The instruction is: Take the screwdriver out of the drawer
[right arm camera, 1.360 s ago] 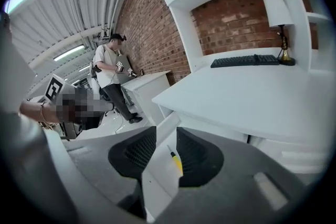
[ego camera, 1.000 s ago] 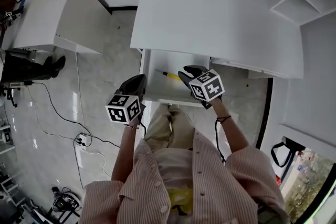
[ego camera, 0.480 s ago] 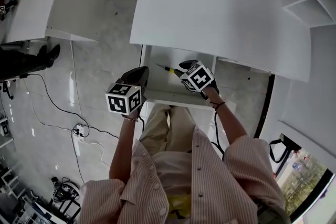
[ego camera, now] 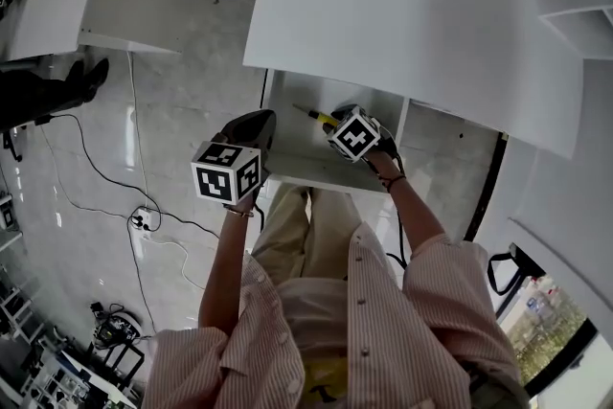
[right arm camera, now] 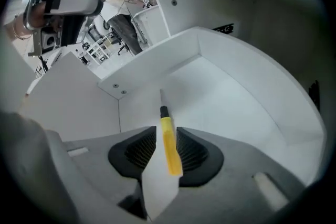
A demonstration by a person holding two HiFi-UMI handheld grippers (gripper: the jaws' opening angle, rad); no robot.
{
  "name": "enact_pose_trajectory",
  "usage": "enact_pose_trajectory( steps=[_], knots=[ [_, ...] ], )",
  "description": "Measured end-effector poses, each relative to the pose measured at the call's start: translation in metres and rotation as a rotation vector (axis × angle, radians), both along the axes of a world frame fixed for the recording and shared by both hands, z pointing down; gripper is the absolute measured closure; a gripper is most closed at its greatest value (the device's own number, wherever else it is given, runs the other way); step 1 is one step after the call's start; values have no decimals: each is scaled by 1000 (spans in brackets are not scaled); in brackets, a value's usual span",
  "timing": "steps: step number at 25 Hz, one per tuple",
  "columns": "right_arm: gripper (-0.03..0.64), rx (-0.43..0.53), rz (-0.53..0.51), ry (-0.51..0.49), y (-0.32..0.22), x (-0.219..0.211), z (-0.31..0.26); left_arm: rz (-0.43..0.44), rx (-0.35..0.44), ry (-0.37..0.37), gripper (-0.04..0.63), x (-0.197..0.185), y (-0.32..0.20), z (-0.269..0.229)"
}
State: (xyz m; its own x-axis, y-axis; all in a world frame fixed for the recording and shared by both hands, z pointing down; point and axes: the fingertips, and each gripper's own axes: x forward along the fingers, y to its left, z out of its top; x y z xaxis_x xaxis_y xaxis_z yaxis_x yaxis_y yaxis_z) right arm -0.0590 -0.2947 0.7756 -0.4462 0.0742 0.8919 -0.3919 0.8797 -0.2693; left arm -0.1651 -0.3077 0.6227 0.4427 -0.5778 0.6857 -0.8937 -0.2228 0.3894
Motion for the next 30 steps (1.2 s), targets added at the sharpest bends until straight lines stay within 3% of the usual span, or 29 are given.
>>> enact_pose_trajectory(
  steps=[20, 30],
  knots=[
    [525, 70, -105, 115, 7, -5, 33, -23, -23, 20, 597, -9, -1, 11],
    [534, 106, -85, 71, 2, -8, 1, -18, 14, 44, 597, -8, -5, 0]
  ],
)
